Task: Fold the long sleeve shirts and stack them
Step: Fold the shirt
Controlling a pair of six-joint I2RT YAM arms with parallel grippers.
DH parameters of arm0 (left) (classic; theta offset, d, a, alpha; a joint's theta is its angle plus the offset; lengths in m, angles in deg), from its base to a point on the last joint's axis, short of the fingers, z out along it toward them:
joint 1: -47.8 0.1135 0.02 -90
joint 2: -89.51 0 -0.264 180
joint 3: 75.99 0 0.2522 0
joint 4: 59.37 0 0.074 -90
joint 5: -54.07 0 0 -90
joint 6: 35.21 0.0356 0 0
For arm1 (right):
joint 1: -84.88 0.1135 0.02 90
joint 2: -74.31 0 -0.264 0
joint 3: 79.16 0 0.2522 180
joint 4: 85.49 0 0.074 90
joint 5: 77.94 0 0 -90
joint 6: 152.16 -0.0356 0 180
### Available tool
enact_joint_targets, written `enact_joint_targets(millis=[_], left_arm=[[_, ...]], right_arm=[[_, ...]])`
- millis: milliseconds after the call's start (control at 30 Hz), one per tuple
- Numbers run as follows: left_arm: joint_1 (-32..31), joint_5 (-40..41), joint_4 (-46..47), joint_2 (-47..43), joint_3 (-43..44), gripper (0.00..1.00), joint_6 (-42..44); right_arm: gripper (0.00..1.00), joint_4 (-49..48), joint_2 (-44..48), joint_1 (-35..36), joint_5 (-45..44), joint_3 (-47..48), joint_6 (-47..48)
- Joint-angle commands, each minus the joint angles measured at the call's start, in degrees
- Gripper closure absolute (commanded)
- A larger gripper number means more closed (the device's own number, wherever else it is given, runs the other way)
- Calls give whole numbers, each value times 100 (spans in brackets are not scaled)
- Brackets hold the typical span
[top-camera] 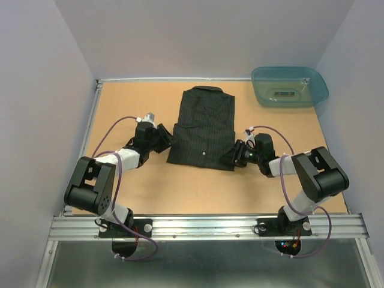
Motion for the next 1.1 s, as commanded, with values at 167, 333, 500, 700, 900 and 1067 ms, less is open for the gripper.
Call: enact_joint_targets(millis=[167,333,500,700,900,1067], left_arm=[[29,-143,-474,-115,1759,44,350],[-76,-540,-369,895,2332,46,236],[-94,-752,-105,1862,2684,47,200],[-42,-681,114,2705,2895,47,262],[-6,-593,132,3015,3150,47,279],[-6,-304,-166,2243,3098,35,665]], right_arm=[[54,971,375,-189,-325,1498,638],[54,849,-669,-304,-193,2780,542],[54,454,-1673,-453,27,3346,279],[54,-285,-2420,-707,54,2969,66],[54,-330,-2309,-1006,-78,2538,400],[48,1083,-1061,-937,-499,2555,1357]])
